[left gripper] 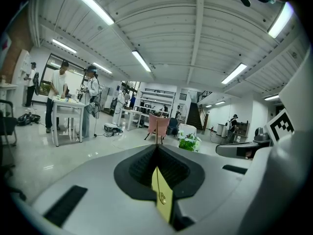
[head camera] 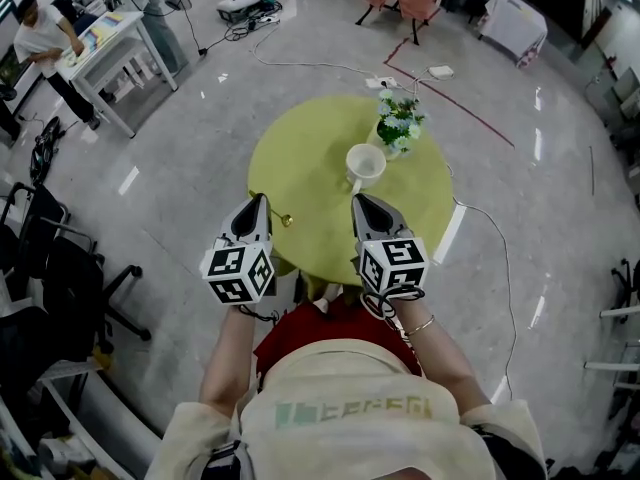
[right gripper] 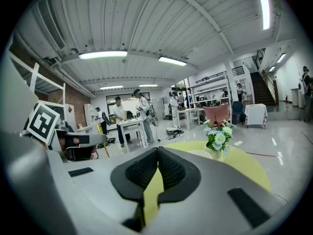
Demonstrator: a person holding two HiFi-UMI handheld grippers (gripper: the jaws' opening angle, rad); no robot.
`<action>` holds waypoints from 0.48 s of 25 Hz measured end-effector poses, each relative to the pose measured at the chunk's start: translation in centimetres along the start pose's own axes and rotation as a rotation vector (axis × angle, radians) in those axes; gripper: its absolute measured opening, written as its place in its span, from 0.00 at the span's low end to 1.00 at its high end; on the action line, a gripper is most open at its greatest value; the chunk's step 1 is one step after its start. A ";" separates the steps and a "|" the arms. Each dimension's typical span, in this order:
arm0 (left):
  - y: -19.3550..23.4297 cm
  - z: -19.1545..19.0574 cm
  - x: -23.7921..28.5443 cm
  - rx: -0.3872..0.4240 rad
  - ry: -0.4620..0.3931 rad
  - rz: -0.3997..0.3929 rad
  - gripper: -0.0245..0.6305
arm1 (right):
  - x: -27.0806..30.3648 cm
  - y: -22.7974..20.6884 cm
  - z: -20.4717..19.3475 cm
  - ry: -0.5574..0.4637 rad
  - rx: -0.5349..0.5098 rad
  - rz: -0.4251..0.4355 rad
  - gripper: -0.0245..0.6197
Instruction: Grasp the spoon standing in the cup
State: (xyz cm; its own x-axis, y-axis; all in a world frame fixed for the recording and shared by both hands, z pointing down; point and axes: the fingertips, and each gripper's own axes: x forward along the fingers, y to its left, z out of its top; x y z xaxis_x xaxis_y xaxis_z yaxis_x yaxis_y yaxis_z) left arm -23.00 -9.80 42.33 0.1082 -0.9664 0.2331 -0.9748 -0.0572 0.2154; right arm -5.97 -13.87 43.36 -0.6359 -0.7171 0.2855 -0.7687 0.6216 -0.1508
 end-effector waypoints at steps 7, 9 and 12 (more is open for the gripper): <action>0.1 -0.5 -0.3 -0.004 0.003 0.010 0.07 | -0.1 0.3 -0.7 0.037 -0.033 0.013 0.09; 0.0 -0.5 -0.4 -0.005 0.003 0.010 0.07 | -0.2 0.2 -0.7 0.034 -0.028 0.016 0.10; -0.2 -0.7 -0.5 -0.003 0.001 0.008 0.07 | -0.4 0.0 -0.8 0.029 -0.021 0.013 0.09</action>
State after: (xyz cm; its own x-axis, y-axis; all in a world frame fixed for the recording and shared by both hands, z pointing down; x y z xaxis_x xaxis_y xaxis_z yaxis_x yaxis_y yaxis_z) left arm -22.69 -9.10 42.83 0.1004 -0.9665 0.2362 -0.9750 -0.0483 0.2168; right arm -5.69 -13.28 44.04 -0.6435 -0.6995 0.3109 -0.7584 0.6378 -0.1346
